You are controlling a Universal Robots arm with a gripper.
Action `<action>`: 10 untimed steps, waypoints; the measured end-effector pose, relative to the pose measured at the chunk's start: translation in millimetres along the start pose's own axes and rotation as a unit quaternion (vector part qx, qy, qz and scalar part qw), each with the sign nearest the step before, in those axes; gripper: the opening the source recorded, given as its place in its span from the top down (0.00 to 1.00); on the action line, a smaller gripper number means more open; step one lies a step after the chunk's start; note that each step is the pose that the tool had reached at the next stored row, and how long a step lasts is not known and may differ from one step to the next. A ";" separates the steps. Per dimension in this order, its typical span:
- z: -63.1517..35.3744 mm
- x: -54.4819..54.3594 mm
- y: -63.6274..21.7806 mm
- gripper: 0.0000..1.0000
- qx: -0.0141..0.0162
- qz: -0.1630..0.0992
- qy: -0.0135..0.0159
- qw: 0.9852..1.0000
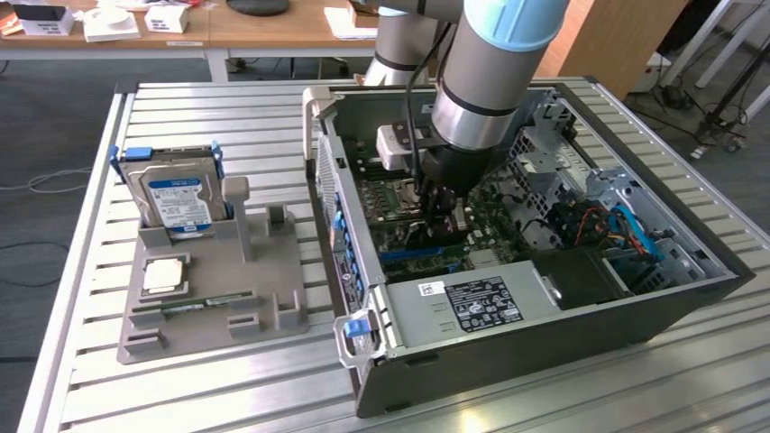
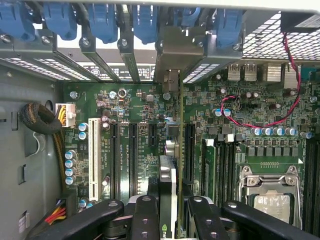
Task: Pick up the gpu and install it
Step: 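Insert the gpu into the slot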
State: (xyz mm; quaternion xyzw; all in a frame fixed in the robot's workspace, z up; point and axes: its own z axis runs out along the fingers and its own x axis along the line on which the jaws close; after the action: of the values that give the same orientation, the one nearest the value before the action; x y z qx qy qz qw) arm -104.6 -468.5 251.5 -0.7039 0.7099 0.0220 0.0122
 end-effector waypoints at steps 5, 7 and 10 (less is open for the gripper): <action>0.7 0.0 0.0 0.73 0.000 0.000 0.000 1.000; 0.7 0.0 0.0 0.73 0.000 0.000 0.000 1.000; 1.0 0.0 0.1 0.73 0.000 0.000 0.000 1.000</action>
State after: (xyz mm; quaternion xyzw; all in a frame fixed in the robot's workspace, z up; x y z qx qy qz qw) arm -104.7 -468.4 250.5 -0.7039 0.7099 0.0221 0.0124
